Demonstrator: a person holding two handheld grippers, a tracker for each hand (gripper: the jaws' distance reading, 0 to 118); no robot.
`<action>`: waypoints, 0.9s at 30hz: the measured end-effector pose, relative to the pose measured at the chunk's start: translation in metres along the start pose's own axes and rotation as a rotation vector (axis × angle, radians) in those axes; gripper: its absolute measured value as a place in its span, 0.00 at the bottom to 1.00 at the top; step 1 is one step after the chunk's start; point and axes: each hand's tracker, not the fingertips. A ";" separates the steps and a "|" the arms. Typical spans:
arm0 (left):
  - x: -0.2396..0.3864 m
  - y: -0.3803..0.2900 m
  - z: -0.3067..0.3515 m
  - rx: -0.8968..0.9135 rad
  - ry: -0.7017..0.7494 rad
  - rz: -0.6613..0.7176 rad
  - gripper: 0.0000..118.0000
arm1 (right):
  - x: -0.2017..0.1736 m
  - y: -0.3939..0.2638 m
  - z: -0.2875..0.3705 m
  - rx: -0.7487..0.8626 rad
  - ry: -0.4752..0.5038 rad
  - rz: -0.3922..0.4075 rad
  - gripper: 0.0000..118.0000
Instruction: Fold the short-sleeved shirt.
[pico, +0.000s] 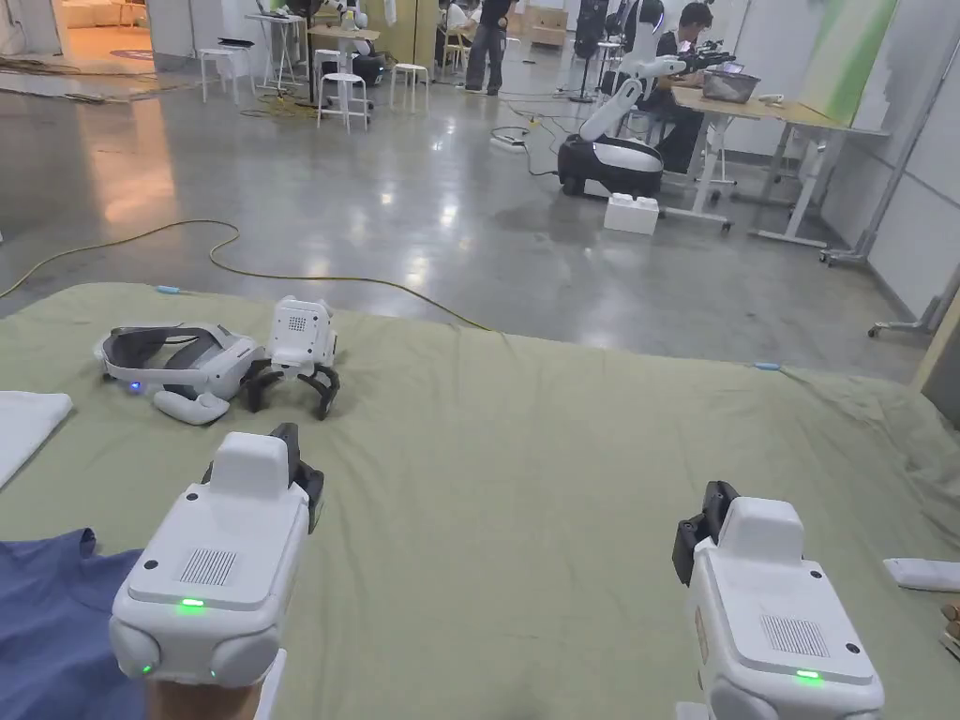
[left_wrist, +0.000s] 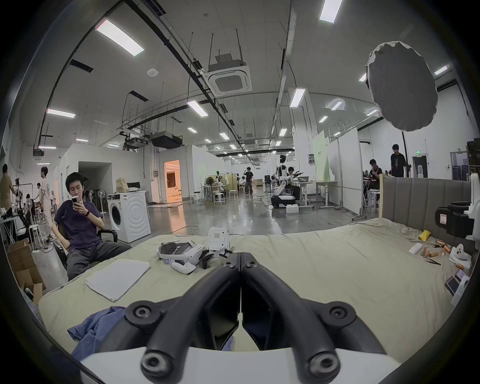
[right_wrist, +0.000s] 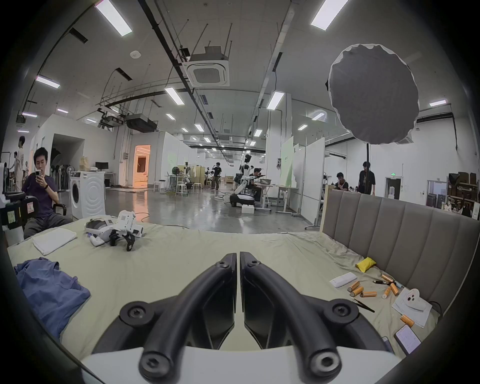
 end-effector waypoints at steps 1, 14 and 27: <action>0.000 0.000 0.000 -0.003 -0.001 0.002 0.00 | 0.000 0.000 0.000 0.000 -0.003 -0.003 0.02; -0.047 0.001 0.002 -0.066 -0.047 0.704 0.00 | 0.032 0.007 0.000 -0.063 -0.013 -0.471 0.01; 0.027 -0.018 -0.001 0.030 0.002 -1.183 0.00 | -0.030 -0.016 0.000 0.108 0.030 1.285 0.01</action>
